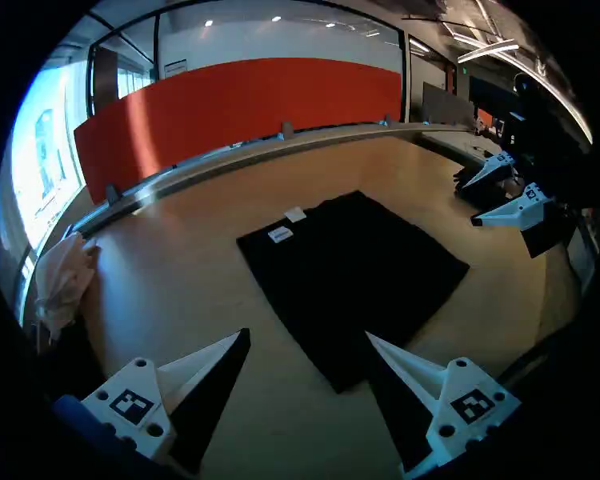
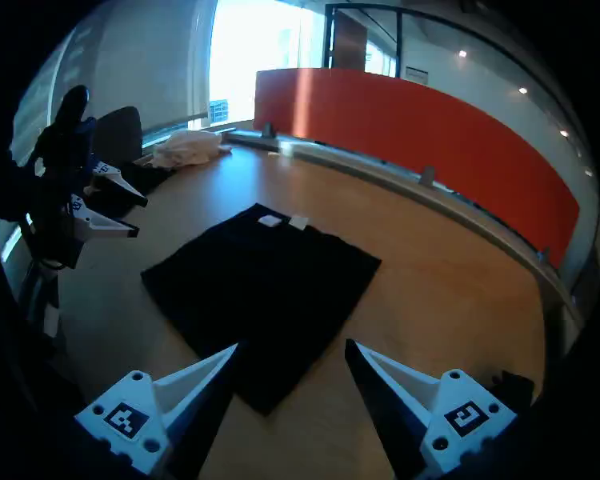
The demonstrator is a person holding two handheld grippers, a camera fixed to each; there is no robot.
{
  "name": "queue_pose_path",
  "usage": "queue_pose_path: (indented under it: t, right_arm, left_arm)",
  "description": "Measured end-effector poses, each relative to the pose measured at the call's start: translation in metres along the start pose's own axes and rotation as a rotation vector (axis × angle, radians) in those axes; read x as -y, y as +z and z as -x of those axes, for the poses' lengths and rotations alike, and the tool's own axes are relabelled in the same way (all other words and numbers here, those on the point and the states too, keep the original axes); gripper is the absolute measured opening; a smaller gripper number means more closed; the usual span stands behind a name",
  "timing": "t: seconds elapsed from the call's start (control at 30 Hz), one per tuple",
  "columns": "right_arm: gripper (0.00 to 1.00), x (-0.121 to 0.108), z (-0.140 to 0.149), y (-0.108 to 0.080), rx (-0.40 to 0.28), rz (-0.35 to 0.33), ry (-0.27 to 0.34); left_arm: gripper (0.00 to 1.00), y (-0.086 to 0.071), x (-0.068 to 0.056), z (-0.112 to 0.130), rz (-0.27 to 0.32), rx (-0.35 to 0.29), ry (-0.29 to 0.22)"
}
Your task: Fold towel
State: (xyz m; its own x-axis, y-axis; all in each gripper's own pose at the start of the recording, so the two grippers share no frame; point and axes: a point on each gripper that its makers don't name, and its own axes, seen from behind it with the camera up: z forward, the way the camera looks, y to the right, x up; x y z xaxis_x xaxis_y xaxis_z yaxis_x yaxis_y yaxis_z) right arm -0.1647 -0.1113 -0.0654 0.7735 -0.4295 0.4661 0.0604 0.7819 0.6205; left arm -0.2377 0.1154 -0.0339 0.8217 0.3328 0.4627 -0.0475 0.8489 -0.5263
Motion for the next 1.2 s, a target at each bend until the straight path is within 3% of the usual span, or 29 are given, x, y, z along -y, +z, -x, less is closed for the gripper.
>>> queue_pose_path:
  t: [0.53,0.87,1.2]
  right_arm:
    - [0.93,0.018,0.064,0.019,0.120,-0.047,-0.012]
    - [0.93,0.016,0.081,0.022,0.152,-0.054,-0.013]
    - [0.79,0.022,0.090,0.023,0.171,-0.087,-0.015]
  left_arm:
    - [0.96,0.027,-0.030,0.057,0.090,0.126,0.018]
    - [0.96,0.034,-0.043,0.076,0.124,0.180,0.027]
    - [0.92,0.037,-0.052,0.084,0.149,0.209,0.018]
